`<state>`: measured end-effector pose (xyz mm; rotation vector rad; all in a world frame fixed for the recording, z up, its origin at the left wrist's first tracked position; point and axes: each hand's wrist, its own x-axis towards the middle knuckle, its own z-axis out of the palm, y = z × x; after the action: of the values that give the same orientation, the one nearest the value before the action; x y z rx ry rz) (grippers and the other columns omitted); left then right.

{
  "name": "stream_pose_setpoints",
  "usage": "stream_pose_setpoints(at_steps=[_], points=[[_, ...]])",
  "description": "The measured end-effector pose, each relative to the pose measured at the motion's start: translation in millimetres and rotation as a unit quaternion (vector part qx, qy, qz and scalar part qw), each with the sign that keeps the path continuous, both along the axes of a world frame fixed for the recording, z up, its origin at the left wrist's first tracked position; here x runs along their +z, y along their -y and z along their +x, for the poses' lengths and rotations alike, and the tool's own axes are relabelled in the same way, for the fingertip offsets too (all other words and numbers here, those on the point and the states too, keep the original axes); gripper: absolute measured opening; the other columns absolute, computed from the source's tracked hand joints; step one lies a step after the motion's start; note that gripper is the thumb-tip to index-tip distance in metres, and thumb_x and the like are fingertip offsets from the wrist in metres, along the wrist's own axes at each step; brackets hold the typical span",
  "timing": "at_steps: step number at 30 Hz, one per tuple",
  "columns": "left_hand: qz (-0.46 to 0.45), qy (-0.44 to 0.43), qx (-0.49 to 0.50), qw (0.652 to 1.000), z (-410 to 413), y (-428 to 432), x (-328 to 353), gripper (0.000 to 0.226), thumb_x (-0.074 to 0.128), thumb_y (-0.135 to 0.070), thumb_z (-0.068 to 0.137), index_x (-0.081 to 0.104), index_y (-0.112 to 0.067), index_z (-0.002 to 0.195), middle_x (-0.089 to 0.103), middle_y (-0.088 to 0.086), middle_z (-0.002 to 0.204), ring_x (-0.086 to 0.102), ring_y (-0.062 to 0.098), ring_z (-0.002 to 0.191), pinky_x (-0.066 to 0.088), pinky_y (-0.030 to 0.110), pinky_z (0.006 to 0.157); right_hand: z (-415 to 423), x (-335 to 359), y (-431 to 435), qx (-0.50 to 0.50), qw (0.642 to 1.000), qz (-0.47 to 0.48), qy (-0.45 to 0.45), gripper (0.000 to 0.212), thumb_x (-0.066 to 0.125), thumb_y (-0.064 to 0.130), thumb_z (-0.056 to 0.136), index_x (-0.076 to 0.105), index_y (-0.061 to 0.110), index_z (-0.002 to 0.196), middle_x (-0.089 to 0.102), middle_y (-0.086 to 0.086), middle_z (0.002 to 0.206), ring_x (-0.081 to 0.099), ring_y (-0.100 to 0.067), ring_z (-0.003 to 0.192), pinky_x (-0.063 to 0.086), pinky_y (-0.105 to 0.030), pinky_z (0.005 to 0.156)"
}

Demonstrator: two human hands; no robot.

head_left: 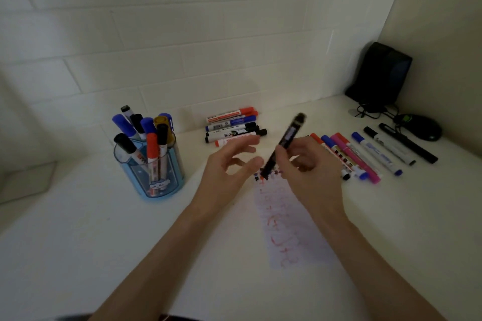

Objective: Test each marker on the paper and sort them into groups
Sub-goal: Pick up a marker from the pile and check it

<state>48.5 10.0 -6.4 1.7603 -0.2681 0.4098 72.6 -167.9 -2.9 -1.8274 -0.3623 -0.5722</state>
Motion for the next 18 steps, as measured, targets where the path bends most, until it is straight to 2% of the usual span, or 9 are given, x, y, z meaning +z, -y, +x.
stream_pose_setpoints(at_steps=[1,3,6,8,11,14,16,18], points=[[0.065,-0.006,0.009,0.998,1.0,0.7,-3.5,0.035,0.07,-0.029,0.092,0.066,-0.029,0.127,0.069,-0.016,0.119,0.063,0.007,0.111,0.051,0.023,0.087,-0.2,1.5,0.1,0.031,0.996,0.068,-0.055,0.006,0.074,0.023,0.095,0.071,0.019,0.096,0.077,0.009,0.078,0.072,-0.014,0.059,0.054,-0.02,0.053],[0.143,-0.018,0.009,0.99,2.3,2.0,-11.4,0.028,0.066,-0.031,0.095,0.067,-0.032,0.123,0.07,-0.023,0.107,0.062,-0.002,0.101,0.043,0.011,0.078,0.2,2.9,2.7,0.054,0.986,0.119,-0.105,0.004,0.07,0.019,0.098,0.071,0.015,0.097,0.078,0.0,0.076,0.073,-0.018,0.059,0.051,-0.019,0.051],[0.207,-0.009,0.008,0.978,3.1,1.5,-19.1,0.019,0.055,-0.029,0.102,0.065,-0.026,0.118,0.065,-0.021,0.095,0.058,-0.006,0.089,0.039,0.006,0.072,-0.6,1.6,0.7,0.083,0.976,0.131,-0.152,0.005,0.067,0.016,0.1,0.07,0.012,0.098,0.074,-0.008,0.07,0.068,-0.018,0.054,0.049,-0.022,0.049],[0.254,0.012,-0.009,0.967,1.8,0.8,-22.0,0.02,0.044,-0.032,0.107,0.059,-0.024,0.118,0.055,-0.016,0.096,0.055,0.0,0.087,0.039,0.01,0.071,-0.7,0.0,-2.4,0.095,0.974,0.109,-0.177,0.015,0.07,0.026,0.099,0.069,0.01,0.097,0.071,-0.011,0.066,0.06,-0.017,0.051,0.047,-0.024,0.048],[0.289,0.007,-0.025,0.957,-3.4,-0.2,-23.9,0.02,0.036,-0.043,0.107,0.049,-0.028,0.109,0.049,-0.015,0.093,0.053,0.004,0.081,0.039,0.016,0.067,-0.2,-1.2,-3.1,0.094,0.975,0.077,-0.184,0.035,0.069,0.037,0.098,0.067,0.006,0.084,0.069,-0.007,0.063,0.058,-0.014,0.049,0.047,-0.023,0.05],[0.342,0.002,-0.004,0.94,-4.6,1.3,-21.9,0.026,0.029,-0.046,0.107,0.044,-0.026,0.099,0.05,-0.011,0.085,0.049,0.007,0.075,0.042,0.032,0.066,-0.6,1.1,-2.0,0.13,0.97,0.067,-0.193,0.04,0.066,0.037,0.101,0.069,0.004,0.08,0.068,-0.002,0.062,0.058,-0.011,0.052,0.047,-0.019,0.052],[0.329,-0.014,-0.007,0.944,-6.2,-3.4,-18.2,0.029,0.026,-0.046,0.108,0.043,-0.027,0.095,0.05,-0.009,0.082,0.048,0.008,0.074,0.041,0.032,0.065,8.5,5.5,6.9,0.104,0.963,0.138,-0.206,0.032,0.064,0.034,0.103,0.07,0.008,0.084,0.068,0.002,0.064,0.057,-0.007,0.055,0.047,-0.017,0.052],[0.283,-0.043,0.005,0.958,-9.5,-19.5,-16.0,0.03,0.024,-0.051,0.107,0.043,-0.034,0.091,0.051,-0.011,0.081,0.051,0.005,0.075,0.038,0.025,0.065,25.8,12.8,30.8,0.013,0.947,0.25,-0.203,0.025,0.064,0.03,0.102,0.069,0.01,0.087,0.065,0.008,0.062,0.054,-0.002,0.054,0.046,-0.015,0.052]])
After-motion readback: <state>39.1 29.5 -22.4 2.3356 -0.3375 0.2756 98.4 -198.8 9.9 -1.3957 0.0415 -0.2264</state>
